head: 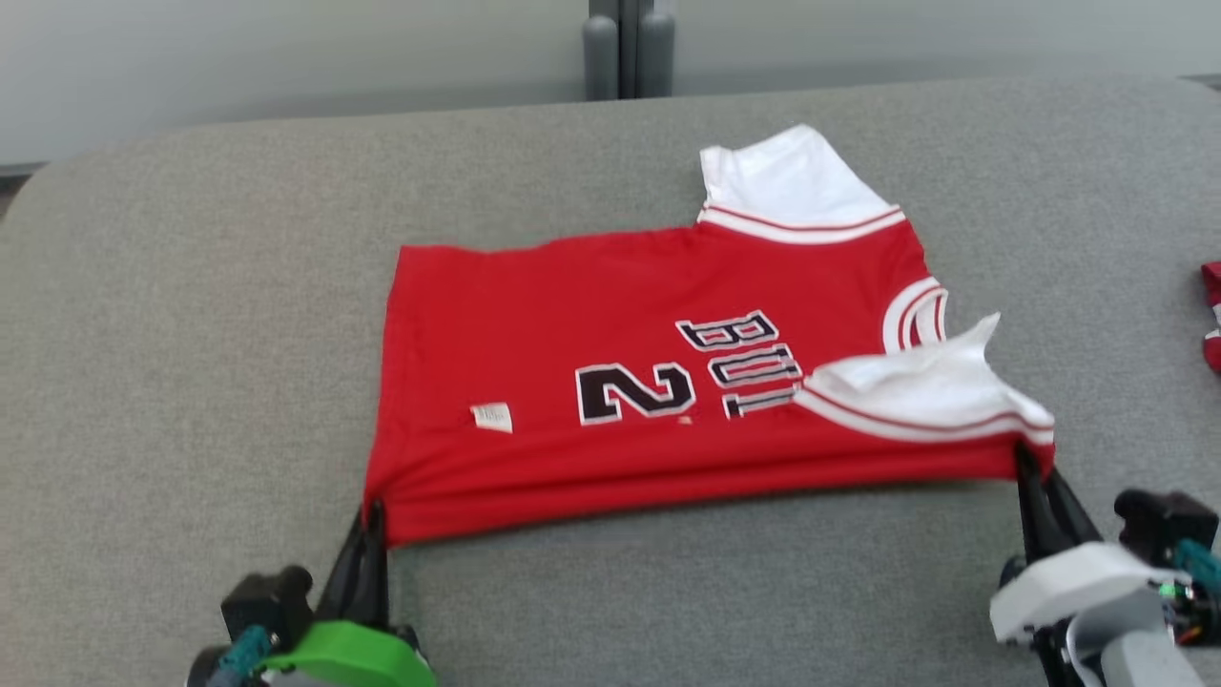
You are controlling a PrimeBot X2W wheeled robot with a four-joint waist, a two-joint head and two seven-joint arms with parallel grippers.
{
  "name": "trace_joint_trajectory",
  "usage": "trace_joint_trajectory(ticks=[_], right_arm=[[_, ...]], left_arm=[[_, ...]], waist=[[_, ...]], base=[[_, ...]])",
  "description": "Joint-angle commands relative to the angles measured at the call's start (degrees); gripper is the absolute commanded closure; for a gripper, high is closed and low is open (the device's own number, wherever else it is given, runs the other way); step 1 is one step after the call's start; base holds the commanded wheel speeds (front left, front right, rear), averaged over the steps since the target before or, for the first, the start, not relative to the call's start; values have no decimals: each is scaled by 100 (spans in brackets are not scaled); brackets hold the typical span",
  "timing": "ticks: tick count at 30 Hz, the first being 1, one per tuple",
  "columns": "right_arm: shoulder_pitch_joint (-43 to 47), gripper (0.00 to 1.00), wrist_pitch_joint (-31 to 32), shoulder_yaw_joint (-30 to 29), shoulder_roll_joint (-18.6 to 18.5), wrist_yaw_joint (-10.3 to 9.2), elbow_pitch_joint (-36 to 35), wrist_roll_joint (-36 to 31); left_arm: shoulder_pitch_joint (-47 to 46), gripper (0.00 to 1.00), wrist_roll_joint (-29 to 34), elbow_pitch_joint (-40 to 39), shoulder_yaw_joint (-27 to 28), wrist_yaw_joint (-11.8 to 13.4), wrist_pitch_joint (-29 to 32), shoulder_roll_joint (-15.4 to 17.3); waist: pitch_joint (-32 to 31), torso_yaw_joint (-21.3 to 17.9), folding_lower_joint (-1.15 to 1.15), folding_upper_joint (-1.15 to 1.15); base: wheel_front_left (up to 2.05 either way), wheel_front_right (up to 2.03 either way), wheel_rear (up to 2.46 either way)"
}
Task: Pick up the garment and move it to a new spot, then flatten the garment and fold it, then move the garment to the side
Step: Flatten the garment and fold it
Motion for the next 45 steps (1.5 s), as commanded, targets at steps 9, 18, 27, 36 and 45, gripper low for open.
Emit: trace_joint_trajectory(ticks=[9, 18, 27, 36, 45], right_arm=[[904, 100, -3, 14, -71, -14, 70, 237], [263, 0, -3, -51, -81, -12, -38, -180], [-897, 0, -3, 147, -155, -12, 105, -566], [-1691, 0, -3, 352, -251, -12, 305, -746], [-2001, 0, -3, 551, -302, -12, 416, -814]], left_arm=[[929, 100, -385, 303, -363, 132, -1, 52], [344, 0, -145, -111, -606, 321, -1, 45], [-980, 0, 21, 141, -569, 362, -1, 45], [-2495, 0, 351, 1161, -307, 198, -1, 69], [-3371, 20, 377, 2369, -181, 100, -1, 92]], waist=[[-445, 10, 0, 0], [126, 95, 0, 0], [853, 89, 0, 0], [1322, 47, 0, 0], [1532, 9, 0, 0]], base=[[0, 0, 0], [0, 0, 0], [0, 0, 0], [0, 0, 0], [0, 0, 0]])
